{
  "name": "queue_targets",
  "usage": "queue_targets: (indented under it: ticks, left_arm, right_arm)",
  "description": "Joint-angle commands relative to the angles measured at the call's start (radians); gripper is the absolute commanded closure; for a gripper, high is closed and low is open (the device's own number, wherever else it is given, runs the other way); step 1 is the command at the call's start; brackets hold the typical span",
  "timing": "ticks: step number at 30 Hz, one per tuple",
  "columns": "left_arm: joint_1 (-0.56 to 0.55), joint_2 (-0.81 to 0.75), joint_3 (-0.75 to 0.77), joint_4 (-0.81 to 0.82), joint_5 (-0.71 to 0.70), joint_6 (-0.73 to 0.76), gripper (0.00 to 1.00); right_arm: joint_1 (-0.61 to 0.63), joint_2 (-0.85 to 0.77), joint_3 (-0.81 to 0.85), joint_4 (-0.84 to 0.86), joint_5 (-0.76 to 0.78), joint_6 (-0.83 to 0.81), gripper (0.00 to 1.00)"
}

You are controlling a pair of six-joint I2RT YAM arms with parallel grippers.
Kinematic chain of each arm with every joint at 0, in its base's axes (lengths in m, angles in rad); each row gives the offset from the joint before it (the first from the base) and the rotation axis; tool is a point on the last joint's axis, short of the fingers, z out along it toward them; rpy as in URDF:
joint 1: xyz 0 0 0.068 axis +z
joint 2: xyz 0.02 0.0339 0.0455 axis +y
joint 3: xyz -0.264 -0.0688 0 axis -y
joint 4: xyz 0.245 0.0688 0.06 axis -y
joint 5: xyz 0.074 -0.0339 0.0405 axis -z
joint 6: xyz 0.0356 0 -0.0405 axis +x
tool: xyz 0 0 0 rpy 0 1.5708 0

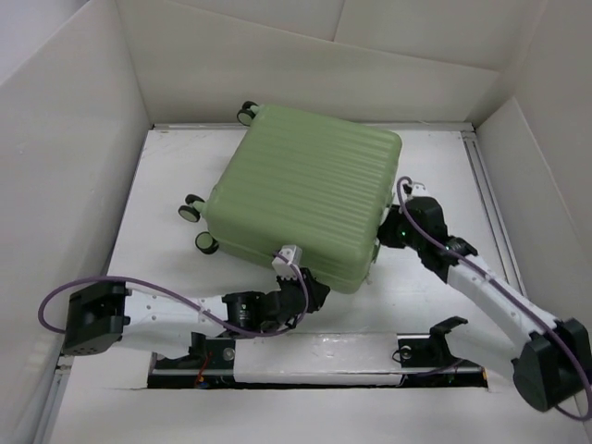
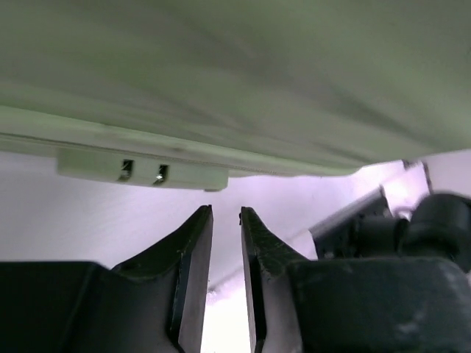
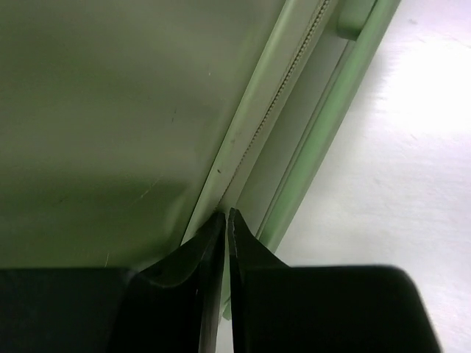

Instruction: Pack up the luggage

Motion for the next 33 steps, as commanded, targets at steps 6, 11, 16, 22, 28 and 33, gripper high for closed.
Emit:
queue_targets:
  ticks: [6, 11, 16, 22, 28, 33]
  left_arm:
    - [0.104, -0.006, 0.111, 0.009, -0.108, 0.119, 0.78]
    - [0.116, 0.005, 0.154, -0.002, -0.047, 0.165, 0.78]
    - [0.116, -0.107, -0.058, 0.051, -0.033, 0.053, 0.8]
    - [0.116, -0.408, -0.347, 0.084, 0.001, -0.12, 0.76]
    - [0.116, -0.572, -0.426, 0.006, -0.04, -0.169, 0.56]
    - [0.15, -0.514, -0.371, 0.016, -0.062, -0.104, 0.42]
  right_arm:
    - [0.053, 0.189, 0.19, 0.268, -0.124, 0.021, 0.83]
    - [0.077, 0.028, 0.07, 0.206, 0.007, 0.021, 0.6]
    - [0.195, -0.237, -0.216, 0.237, 0.042, 0.041, 0.62]
    - [0.387, -0.362, -0.301, 0.234, 0.06, 0.059, 0.94]
    - [0.459, -0.285, -0.274, 0.234, 0.085, 0.0, 0.59]
    - [0.468, -0.201, -0.222, 0.254, 0.128, -0.051, 0.53]
